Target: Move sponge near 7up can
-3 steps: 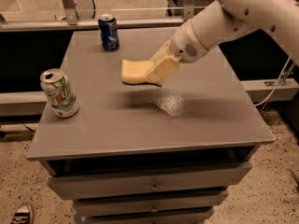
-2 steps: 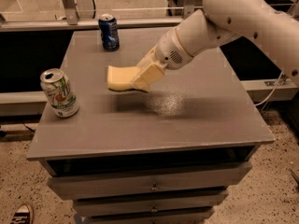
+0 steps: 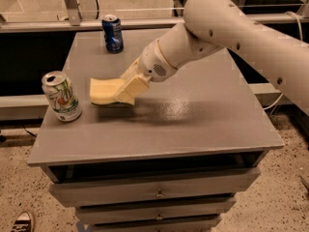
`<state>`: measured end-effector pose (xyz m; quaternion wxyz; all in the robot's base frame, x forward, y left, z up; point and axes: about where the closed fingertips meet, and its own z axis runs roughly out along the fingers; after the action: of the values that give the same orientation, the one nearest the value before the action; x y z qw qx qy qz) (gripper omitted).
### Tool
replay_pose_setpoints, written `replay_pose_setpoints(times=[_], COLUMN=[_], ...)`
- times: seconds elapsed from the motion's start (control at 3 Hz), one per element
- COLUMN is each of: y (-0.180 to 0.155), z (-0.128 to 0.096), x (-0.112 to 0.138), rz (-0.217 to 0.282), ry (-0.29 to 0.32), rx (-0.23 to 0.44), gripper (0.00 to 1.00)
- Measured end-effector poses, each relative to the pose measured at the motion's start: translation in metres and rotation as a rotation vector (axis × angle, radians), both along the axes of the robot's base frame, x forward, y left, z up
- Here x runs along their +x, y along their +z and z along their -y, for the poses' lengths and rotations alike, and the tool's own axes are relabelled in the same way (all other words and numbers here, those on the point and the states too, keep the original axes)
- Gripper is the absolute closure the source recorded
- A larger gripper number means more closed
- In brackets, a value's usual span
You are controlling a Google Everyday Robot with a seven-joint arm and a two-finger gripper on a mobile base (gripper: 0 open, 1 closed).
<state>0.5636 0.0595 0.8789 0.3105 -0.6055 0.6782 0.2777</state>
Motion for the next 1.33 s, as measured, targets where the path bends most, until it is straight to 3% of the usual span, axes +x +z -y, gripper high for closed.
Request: replay_pose_setpoints(times=[1.0, 1.33], y=[-0.014, -0.016], z=[-0.034, -0.039], x=[-0.017, -0.019], rz=[-0.014, -0.019], ry=[0.039, 0.045], rx=[0.011, 0.015], gripper=[0.17, 0.0])
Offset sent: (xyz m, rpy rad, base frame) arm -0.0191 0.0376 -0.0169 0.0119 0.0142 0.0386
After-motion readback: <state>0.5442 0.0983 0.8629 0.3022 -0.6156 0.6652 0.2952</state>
